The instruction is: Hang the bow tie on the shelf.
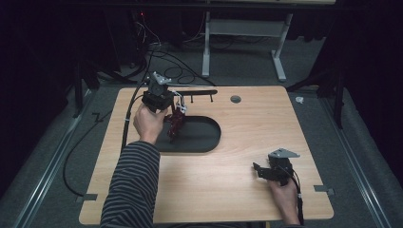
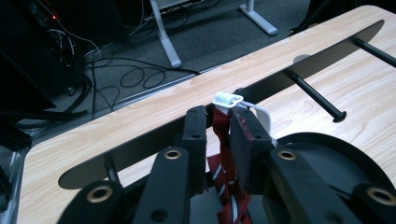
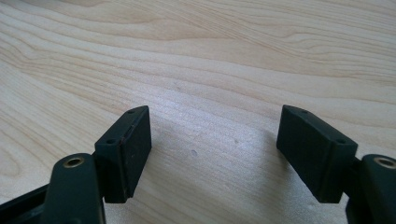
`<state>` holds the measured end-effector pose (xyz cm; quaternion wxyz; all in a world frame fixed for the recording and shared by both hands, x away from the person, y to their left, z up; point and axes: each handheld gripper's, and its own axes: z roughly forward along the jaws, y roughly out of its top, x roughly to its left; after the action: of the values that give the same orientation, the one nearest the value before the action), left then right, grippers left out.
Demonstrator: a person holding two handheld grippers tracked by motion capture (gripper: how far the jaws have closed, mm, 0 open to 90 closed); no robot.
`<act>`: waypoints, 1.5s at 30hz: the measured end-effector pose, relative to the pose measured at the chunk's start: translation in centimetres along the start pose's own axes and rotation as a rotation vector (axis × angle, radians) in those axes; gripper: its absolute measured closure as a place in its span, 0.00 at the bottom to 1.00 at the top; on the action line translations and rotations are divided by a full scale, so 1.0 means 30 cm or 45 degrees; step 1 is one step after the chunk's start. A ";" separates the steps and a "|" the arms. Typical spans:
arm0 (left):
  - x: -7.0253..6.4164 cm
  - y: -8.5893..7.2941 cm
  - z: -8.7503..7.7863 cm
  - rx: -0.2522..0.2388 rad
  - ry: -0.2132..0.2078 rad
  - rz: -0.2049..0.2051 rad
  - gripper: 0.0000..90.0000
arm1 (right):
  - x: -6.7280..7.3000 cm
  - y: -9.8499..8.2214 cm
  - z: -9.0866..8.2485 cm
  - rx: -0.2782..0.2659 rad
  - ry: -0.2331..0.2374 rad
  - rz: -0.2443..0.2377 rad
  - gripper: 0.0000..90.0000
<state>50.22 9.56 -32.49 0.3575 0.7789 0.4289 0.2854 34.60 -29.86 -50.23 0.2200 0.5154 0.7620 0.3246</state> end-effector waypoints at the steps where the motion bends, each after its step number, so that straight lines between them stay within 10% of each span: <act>1: 0.000 0.000 -0.002 -0.002 0.002 0.002 0.83 | 0.000 0.000 0.000 0.000 0.000 0.000 0.31; 45: 0.050 -0.079 -0.115 -0.013 -0.033 -0.052 0.58 | 0.002 0.000 0.001 0.002 -0.008 -0.008 0.31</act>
<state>47.23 12.82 -32.17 0.3727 0.7720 0.4384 0.2700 34.60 -29.79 -50.24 0.2228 0.5141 0.7633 0.3216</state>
